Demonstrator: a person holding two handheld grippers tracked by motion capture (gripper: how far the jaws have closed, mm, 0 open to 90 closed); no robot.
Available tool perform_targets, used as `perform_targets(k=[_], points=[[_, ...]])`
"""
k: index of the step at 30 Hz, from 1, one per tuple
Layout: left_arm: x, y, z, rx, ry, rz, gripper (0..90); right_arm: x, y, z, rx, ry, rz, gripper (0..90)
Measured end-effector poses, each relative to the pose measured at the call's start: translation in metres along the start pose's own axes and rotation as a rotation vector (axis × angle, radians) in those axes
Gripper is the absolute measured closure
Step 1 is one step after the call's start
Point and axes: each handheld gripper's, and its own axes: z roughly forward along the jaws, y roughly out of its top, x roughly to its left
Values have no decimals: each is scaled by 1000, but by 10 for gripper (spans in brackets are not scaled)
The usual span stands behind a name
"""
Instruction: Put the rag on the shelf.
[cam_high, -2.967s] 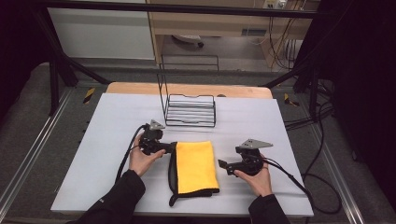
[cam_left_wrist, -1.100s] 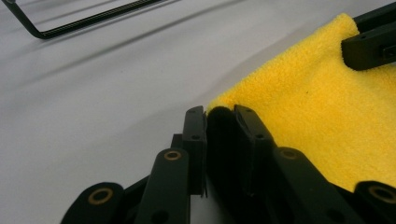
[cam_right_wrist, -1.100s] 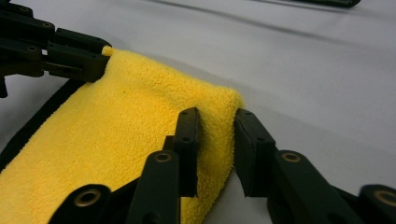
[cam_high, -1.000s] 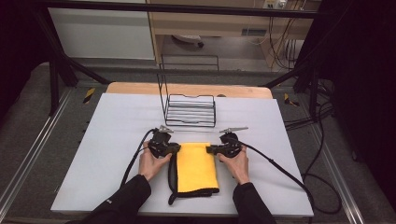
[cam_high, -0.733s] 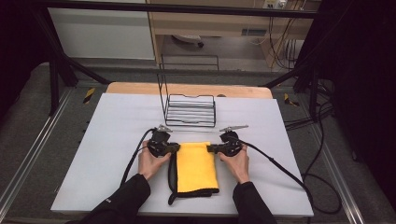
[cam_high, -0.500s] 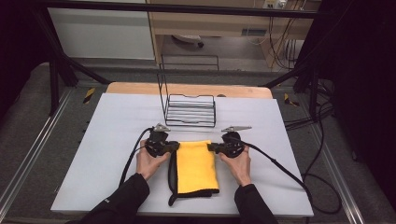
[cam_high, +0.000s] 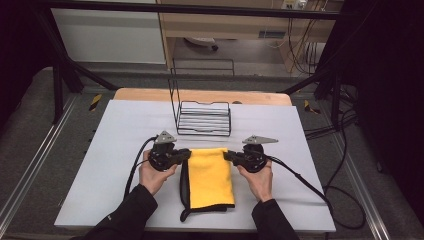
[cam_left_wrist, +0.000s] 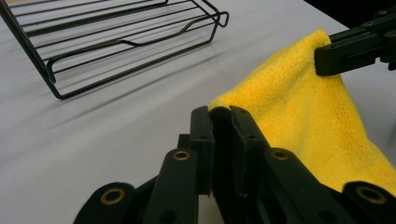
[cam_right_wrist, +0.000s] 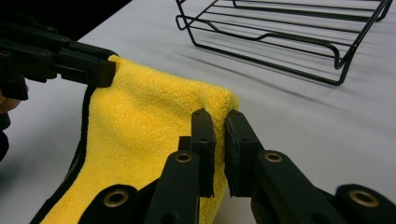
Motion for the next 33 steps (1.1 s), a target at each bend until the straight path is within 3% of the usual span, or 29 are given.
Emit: perform_targets(k=[11,25,33], points=[[-9,7,-15,-62,-9,23,805,7,5,-16,-68,14,-15,839],[-21,20,-42,-181,-13,60,805,28,21,-43,-220,14,-99,840],[-28,28,-54,-228,-6,85,805,35,27,-54,-269,15,-117,840]])
